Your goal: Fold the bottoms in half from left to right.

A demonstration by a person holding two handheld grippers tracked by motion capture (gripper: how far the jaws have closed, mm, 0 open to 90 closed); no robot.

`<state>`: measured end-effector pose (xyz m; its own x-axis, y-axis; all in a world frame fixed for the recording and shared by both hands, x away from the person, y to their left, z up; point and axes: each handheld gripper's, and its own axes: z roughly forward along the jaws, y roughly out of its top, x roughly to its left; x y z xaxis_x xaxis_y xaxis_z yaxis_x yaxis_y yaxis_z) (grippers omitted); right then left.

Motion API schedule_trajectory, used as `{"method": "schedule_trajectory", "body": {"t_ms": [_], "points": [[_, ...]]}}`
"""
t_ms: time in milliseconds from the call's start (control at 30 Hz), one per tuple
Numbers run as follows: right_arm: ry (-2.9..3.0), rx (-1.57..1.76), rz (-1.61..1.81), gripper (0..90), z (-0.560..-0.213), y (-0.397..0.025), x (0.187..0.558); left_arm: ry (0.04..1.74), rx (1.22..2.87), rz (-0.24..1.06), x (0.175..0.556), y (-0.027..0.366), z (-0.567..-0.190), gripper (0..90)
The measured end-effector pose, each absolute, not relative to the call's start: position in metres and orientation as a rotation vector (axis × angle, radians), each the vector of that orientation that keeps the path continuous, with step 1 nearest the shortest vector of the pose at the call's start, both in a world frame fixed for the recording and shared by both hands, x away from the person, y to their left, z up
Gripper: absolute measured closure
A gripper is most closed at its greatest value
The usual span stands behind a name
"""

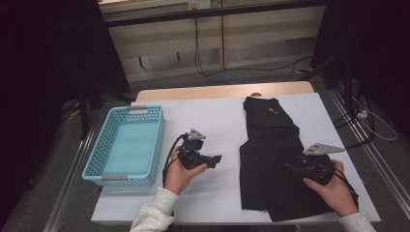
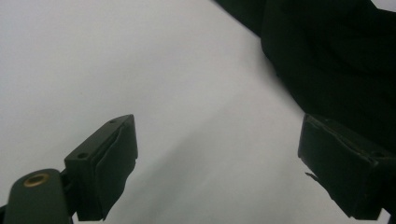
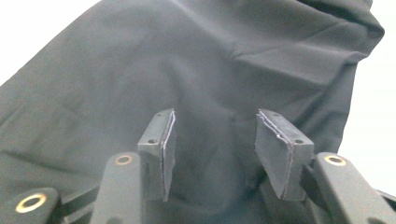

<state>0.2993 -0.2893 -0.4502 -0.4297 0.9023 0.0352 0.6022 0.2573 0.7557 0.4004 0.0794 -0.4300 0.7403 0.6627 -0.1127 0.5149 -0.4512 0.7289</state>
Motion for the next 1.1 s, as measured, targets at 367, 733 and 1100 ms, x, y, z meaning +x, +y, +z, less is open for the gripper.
{"method": "schedule_trajectory", "body": {"t_ms": [367, 733, 1100], "points": [[2.191, 1.368, 0.993, 90.0, -0.458, -0.297, 0.286, 0.881, 2.152, 0.235, 0.399, 0.078, -0.431, 12.2], [2.137, 1.339, 1.023, 90.0, -0.439, -0.318, 0.281, 0.897, 2.135, 0.23, 0.401, 0.082, -0.429, 12.6], [2.119, 1.362, 0.957, 63.5, -0.447, -0.32, 0.288, 0.907, 2.138, 0.229, 0.402, 0.083, -0.43, 12.4]]}}
